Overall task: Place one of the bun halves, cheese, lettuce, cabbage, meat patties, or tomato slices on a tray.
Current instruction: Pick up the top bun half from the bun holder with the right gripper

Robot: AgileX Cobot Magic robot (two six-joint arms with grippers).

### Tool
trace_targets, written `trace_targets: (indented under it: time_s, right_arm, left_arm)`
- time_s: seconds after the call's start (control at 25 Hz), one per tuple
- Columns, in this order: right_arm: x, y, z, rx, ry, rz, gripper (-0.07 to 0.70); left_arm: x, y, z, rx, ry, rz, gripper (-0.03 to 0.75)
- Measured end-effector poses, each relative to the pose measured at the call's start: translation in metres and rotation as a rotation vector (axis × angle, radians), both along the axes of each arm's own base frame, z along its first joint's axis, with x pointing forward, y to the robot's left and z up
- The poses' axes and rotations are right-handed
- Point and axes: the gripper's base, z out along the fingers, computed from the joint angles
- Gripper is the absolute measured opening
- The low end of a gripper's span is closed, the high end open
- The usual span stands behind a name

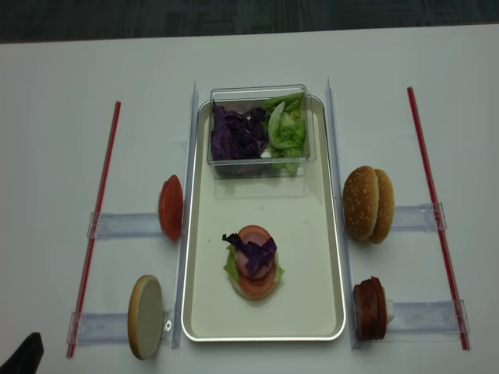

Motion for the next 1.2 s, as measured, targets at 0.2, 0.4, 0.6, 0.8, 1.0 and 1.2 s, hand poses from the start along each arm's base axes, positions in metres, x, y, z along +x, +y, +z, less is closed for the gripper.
trace_targets:
  time_s: [0.2,0.4,0.6,0.8,1.0,1.2]
  right_arm:
    - [0.000,0.000,0.000,0.000,0.000,0.000,0.400]
    - [0.000,0.000,0.000,0.000,0.000,0.000,0.400]
    - [0.000,0.000,0.000,0.000,0.000,0.000,0.400]
    - [0.000,0.000,0.000,-0.003,0.000,0.000,0.400]
    - [-0.001,0.000,0.004,0.002,-0.016,-0.002,0.400]
    - [-0.002,0.000,0.021,0.016,-0.028,-0.008,0.400]
  left_arm:
    - [0.000,0.000,0.000,0.000,0.000,0.000,0.465]
    - [0.000,0.000,0.000,0.000,0.000,0.000,0.465]
    - [0.000,0.000,0.000,0.000,0.000,0.000,0.465]
    - [0.000,0.000,0.000,0.000,0.000,0.000,0.465]
    - [0.000,0.000,0.000,0.000,0.000,0.000,0.465]
    - [0.000,0.000,0.000,0.000,0.000,0.000,0.465]
